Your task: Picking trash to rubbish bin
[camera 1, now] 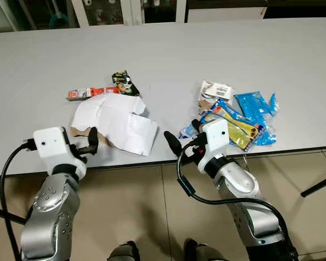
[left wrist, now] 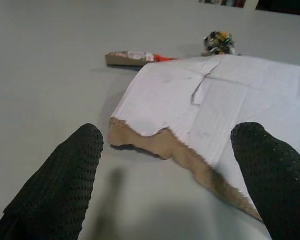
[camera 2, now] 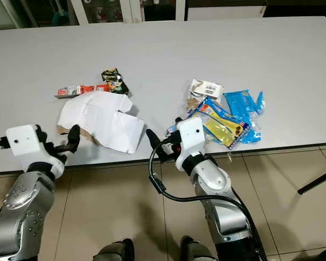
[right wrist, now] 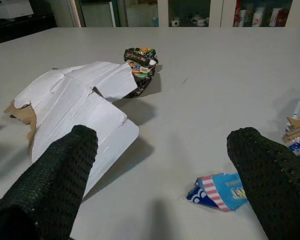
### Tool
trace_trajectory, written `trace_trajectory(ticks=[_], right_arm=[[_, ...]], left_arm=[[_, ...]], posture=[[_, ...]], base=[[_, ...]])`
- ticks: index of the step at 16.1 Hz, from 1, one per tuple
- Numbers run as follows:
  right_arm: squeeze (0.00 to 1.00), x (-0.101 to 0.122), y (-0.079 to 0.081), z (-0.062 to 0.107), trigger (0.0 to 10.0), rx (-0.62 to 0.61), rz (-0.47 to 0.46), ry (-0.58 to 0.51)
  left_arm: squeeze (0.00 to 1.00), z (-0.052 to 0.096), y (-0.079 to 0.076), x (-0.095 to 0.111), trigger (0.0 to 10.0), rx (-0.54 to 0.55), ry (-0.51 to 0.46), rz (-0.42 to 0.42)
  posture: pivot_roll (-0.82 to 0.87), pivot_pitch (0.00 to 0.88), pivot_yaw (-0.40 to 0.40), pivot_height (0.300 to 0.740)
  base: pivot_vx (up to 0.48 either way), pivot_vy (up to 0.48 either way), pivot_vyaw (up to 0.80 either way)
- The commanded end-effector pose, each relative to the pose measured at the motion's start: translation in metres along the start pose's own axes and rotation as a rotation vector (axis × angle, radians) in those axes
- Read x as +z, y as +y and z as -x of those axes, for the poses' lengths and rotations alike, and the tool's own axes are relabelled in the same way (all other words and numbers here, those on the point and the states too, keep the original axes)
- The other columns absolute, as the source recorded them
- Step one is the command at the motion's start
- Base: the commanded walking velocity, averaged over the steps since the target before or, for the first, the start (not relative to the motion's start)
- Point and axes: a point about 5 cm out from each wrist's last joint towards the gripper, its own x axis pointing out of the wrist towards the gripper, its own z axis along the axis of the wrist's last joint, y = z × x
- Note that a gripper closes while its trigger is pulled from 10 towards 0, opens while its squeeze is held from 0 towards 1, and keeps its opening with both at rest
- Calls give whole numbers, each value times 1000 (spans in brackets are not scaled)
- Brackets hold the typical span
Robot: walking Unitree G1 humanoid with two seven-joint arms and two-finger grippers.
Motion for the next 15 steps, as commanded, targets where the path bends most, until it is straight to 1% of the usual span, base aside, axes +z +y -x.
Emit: trace_trajectory(ticks=[1,4,6,7,9,12,13,15], right_arm=[[0,3,0,0,10000,0,0,-11],[0,3,2,1,10000,-3,-5,-10],[0,6,3,2,10000,-3,-7,-16],[0,9,5,3,10000,-3,-11,-26],[0,11,5,5,10000,-13,-14,-30],[0,6,1,13,10000,-38,-16,-7],[0,6,2,13,10000,-14,-11,4],[0,7,3,10,10000,27,-4,14]], left_arm=[[0,1,1,-6,10000,5,29,-1],[0,0,5,-8,10000,15,48,-19],[0,-4,16,-10,10000,19,67,-39],[0,-7,24,-10,10000,25,78,-59],[0,-11,28,-9,10000,15,89,-73],[0,-16,35,-3,10000,27,72,-96],[0,-18,37,2,10000,36,56,-100],[0,-19,38,3,10000,38,51,-100]], posture=[[-36,169,42,740],[-34,177,47,740],[-38,187,51,740],[-41,202,60,740],[-46,222,70,740],[-49,247,73,740],[-47,254,69,740],[-46,255,66,740]], base=[[0,0,0],[0,0,0],[0,0,0],[0,0,0],[0,0,0],[0,0,0],[0,0,0],[0,0,0]])
